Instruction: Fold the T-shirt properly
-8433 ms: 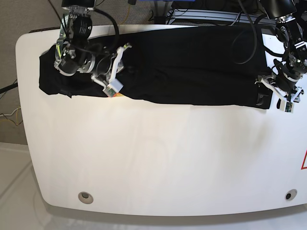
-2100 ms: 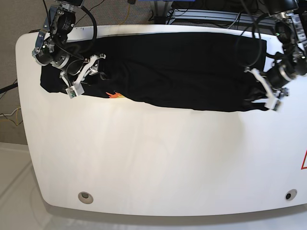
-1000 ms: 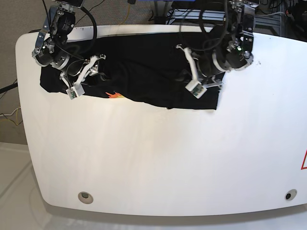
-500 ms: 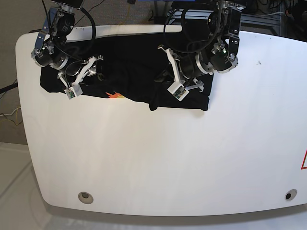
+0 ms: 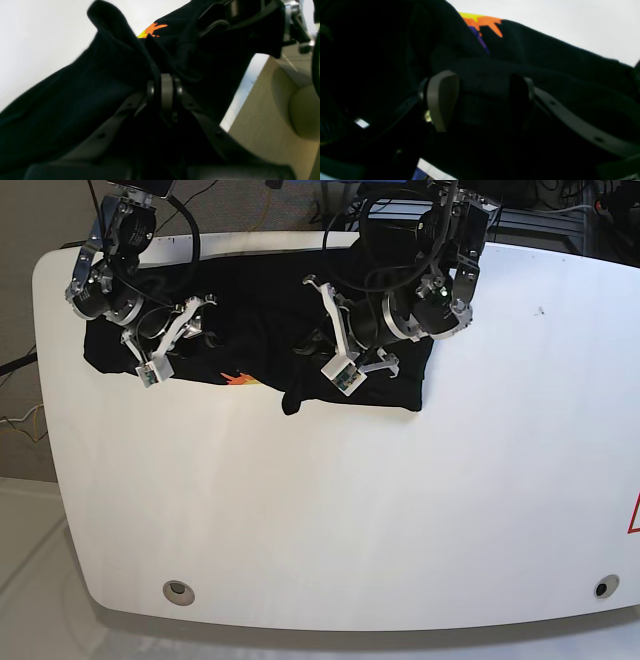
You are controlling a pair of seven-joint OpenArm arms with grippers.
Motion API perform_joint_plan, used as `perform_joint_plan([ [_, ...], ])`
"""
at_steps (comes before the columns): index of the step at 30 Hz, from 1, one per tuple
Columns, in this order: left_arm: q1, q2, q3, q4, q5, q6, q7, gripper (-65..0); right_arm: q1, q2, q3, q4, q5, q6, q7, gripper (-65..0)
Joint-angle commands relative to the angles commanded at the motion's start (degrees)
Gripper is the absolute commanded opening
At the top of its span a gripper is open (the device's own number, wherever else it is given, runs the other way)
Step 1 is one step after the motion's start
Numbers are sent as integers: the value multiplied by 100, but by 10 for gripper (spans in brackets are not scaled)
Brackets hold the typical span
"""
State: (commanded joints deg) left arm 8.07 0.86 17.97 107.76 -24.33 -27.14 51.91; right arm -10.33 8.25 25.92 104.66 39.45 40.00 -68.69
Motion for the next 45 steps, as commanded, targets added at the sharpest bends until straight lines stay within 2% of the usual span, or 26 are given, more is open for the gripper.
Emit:
perform_joint_plan([
  [7, -105, 0, 365, -148, 145, 33, 20, -650, 11, -11, -33, 30, -5, 0, 0, -300],
  [16, -130, 56, 837, -392, 210, -102, 65, -646, 18, -19, -26, 32, 12, 0, 0, -298],
  [21, -126, 42, 1011, -386, 202, -126, 92, -521, 14, -29, -42, 24, 3, 0, 23, -298],
  [27, -121, 36, 1071, -298, 204, -91, -16, -423, 34, -46, -61, 9, 25, 0, 9, -299],
  [37, -131, 32, 901, -223, 184, -41, 17, -355, 36, -42, -52, 2, 36, 0, 2, -299],
  [39, -184, 15, 692, -84, 251, 27, 16, -311, 36, -32, -19, 56, 23, 0, -31, -296],
  [45, -199, -30, 278, 59, 431, 283, 23, -260, 31, -38, -3, 62, 41, 0, -50, -298],
])
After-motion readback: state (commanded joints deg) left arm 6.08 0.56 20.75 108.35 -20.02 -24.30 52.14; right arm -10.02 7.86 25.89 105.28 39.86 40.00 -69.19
